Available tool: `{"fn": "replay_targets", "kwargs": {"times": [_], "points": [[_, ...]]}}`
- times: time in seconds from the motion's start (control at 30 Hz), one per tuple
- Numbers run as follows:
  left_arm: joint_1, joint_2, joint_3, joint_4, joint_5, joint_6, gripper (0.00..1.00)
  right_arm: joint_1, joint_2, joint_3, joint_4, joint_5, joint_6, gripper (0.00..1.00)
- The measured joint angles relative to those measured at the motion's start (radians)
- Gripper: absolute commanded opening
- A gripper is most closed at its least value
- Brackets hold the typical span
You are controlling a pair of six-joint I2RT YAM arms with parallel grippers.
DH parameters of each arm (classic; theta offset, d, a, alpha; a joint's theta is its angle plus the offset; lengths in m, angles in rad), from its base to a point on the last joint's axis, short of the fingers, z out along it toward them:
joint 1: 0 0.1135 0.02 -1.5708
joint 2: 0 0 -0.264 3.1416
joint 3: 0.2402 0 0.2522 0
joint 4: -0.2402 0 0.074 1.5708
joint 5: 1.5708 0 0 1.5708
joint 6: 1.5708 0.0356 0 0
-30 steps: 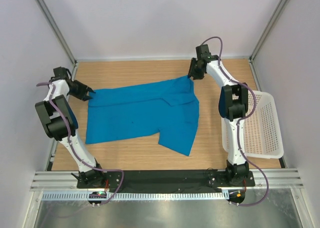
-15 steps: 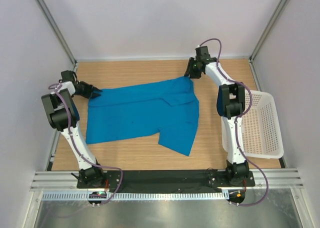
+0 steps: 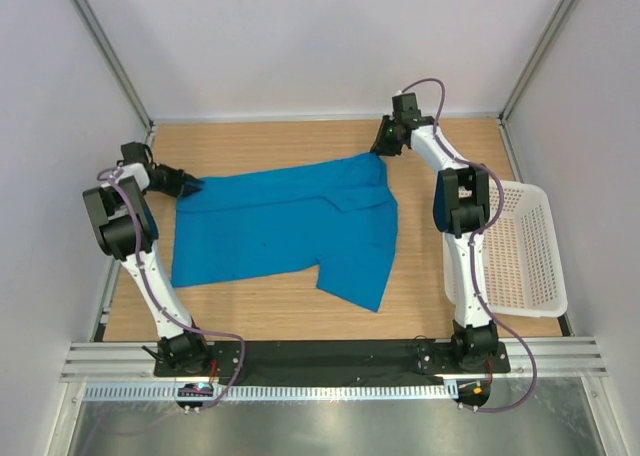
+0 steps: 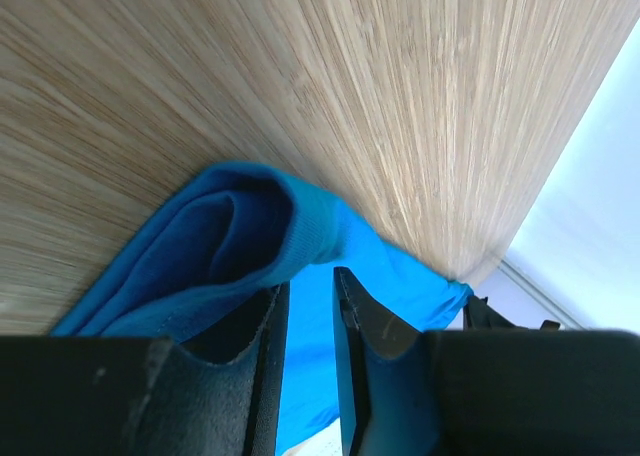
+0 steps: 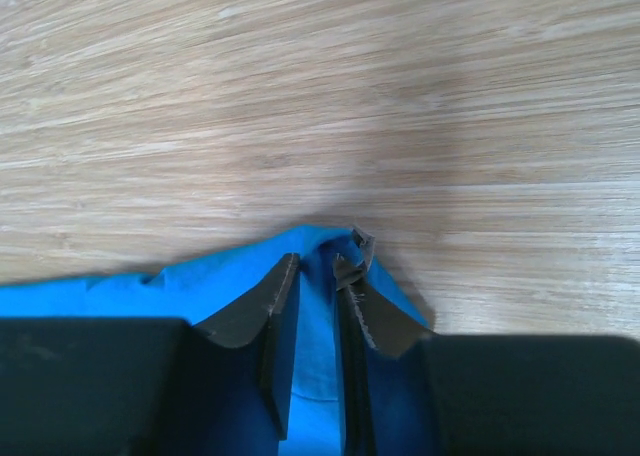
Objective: Fold and stack the t-shirts
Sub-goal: Fold the tshirt
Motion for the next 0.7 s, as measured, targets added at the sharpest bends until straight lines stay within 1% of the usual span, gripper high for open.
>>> {"fn": "replay_targets", "kwargs": {"times": [0.03, 0.13, 0.2, 0.33, 0.5, 0.57, 0.6, 0.63, 0.67, 0.7], "points": [[0.003, 0.000, 0.000, -0.001, 0.001, -0.001, 0.25, -0.001, 0.003, 0.000, 0.000, 0.002, 0.004, 0.22], [0.010, 0.002, 0.000, -0.001, 0.002, -0.002, 0.25, -0.007, 0.015, 0.000, 0.009, 0.002, 0.011, 0.08], [0.012, 0.003, 0.000, -0.001, 0.003, -0.003, 0.25, -0.009, 0.022, 0.000, 0.012, 0.002, 0.017, 0.01], [0.015, 0.011, 0.006, -0.002, 0.013, -0.004, 0.24, -0.013, 0.030, 0.000, 0.011, 0.032, 0.025, 0.01], [0.018, 0.018, 0.013, -0.003, 0.022, -0.004, 0.24, -0.013, 0.027, -0.009, 0.017, 0.148, 0.051, 0.01], [0.018, 0.021, 0.018, -0.005, 0.023, -0.004, 0.25, -0.013, 0.019, -0.021, 0.022, 0.169, 0.067, 0.01], [0.018, 0.022, 0.021, -0.005, 0.024, -0.004, 0.29, -0.013, 0.018, -0.022, 0.023, 0.169, 0.070, 0.01], [0.017, 0.023, 0.022, -0.006, 0.025, -0.003, 0.31, -0.013, 0.018, -0.021, 0.024, 0.168, 0.072, 0.04], [0.018, 0.023, 0.025, -0.006, 0.029, -0.006, 0.33, -0.013, 0.018, -0.021, 0.024, 0.166, 0.075, 0.11], [0.017, 0.023, 0.029, -0.006, 0.029, -0.007, 0.39, -0.013, 0.019, -0.018, 0.019, 0.162, 0.082, 0.13]]}}
